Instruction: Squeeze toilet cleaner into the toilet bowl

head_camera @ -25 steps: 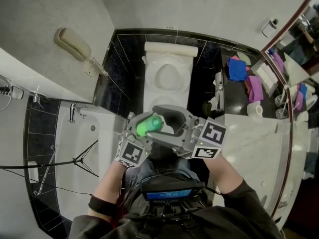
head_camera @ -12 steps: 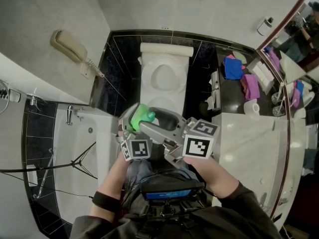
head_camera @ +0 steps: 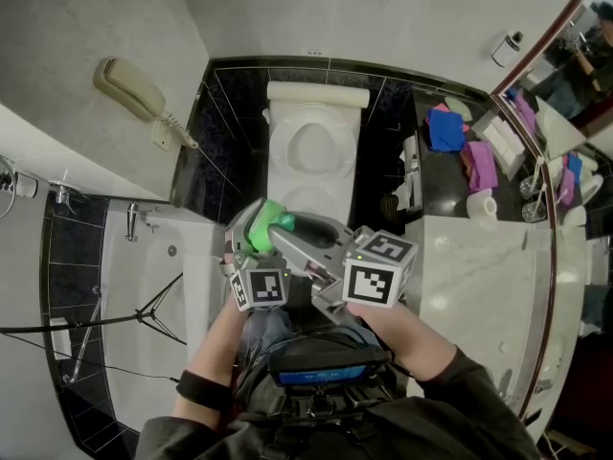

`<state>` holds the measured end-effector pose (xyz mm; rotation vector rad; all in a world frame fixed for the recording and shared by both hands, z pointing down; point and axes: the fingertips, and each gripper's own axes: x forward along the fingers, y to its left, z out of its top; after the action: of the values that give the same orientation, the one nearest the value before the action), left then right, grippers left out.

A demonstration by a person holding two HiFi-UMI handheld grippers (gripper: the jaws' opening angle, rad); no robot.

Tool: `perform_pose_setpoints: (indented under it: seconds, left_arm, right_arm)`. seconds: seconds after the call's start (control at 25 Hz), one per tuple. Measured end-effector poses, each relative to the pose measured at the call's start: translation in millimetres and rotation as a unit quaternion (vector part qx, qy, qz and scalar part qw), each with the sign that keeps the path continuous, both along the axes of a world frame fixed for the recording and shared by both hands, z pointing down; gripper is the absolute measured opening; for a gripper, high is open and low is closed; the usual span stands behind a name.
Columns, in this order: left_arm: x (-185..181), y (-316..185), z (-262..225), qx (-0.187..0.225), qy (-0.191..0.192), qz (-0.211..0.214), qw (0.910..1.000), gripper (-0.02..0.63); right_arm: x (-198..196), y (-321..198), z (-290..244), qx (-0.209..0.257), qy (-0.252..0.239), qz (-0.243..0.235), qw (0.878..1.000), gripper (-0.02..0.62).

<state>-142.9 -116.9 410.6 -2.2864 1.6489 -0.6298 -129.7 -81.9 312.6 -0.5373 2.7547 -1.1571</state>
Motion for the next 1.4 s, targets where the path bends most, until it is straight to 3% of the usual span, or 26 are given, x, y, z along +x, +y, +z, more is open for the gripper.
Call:
perform_pose_setpoints:
  seconds: [0.2, 0.4, 0.52, 0.64, 0.88, 1.0, 1.08, 1.2, 1.32, 1.4]
  left_arm:
    - [13, 9, 3, -0.037, 0.023, 0.056, 0.9975, 0.19]
    - [33, 31, 3, -0.093, 0.054, 0.158, 0.9815, 0.19]
    - [46, 46, -1, -0.136, 0.084, 0.213, 0.9638, 0.19]
    - [55, 65, 3, -0.17, 0.098, 0.279, 0.9402, 0.19]
    - [73, 104, -1, -0.231, 0.13, 0.377, 0.8872, 0.19]
    - [79, 118, -5, -0.245, 0.138, 0.402, 0.8714, 0.19]
    - [80, 121, -3, -0.241, 0.132, 0.415, 0.8677, 0.19]
    - [81, 122, -2, -0.236, 0.128, 0.415, 0.8693, 0.19]
    - [80, 115, -1, -0.224, 0.123, 0.396, 0.8822, 0.19]
    - [76, 106, -1, -0.206, 0.117, 0.371, 0.8976, 0.19]
  right_arm:
    - [1, 2, -7, 0.034, -0.015, -0.014, 0.999, 0.155]
    - [3, 13, -16, 0.111, -0.022, -0.058, 0.992, 0.156]
    - [3, 19, -20, 0.156, -0.029, -0.089, 0.983, 0.158]
    - [4, 27, -22, 0.199, -0.039, -0.125, 0.971, 0.16]
    - [11, 59, -34, 0.284, -0.082, -0.215, 0.931, 0.16]
    - [16, 69, -36, 0.304, -0.094, -0.237, 0.918, 0.158]
    - [17, 72, -35, 0.307, -0.096, -0.241, 0.916, 0.158]
    - [19, 73, -35, 0.294, -0.1, -0.236, 0.921, 0.162]
    - [18, 68, -34, 0.267, -0.096, -0.22, 0.933, 0.18]
    - [17, 58, -32, 0.257, -0.088, -0.196, 0.942, 0.251]
